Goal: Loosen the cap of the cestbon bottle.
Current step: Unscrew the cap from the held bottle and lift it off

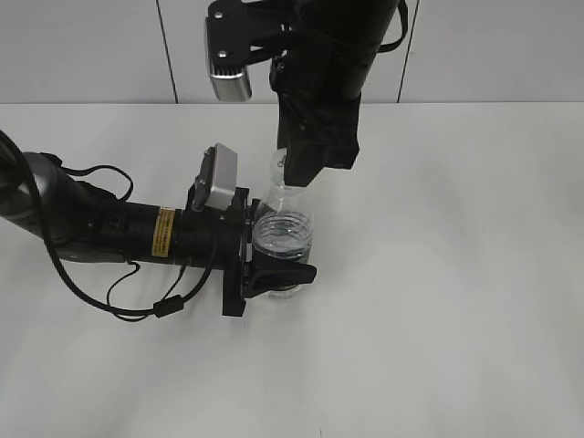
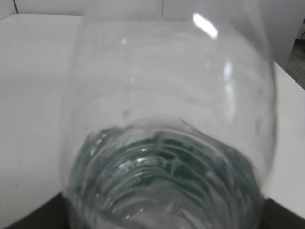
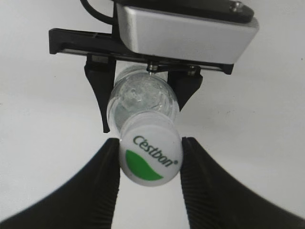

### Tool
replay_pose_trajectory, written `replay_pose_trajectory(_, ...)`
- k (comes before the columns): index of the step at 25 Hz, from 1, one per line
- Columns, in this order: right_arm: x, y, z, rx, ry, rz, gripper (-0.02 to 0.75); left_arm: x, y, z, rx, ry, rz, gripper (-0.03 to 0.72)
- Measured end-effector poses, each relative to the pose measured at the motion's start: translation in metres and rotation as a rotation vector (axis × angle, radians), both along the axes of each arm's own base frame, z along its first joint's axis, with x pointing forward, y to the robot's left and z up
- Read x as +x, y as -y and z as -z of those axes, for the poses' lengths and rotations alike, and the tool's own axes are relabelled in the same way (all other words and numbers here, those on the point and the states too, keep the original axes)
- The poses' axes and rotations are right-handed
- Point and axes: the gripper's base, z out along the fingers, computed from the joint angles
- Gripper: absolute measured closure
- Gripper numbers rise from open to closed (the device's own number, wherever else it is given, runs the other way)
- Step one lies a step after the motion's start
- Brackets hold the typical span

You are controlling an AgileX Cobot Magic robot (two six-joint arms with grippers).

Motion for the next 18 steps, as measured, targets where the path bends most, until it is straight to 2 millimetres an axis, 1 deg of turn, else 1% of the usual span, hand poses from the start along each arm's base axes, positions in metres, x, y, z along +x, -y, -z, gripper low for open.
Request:
replay_pose_trajectory(10,0.0006,-0.0016,-0.0024,0.008,0.046,-0.124,0.437,-0.0003,-0.0004,0.0017,0.02,0.003,0.006,0.281)
replay_pose_trajectory(18,0.0017,-0.0024,-0.0062,0.016,0.063,-0.136,0.437,-0.0005,-0.0004,0.0017,0.02,0.003,0.008,0.281)
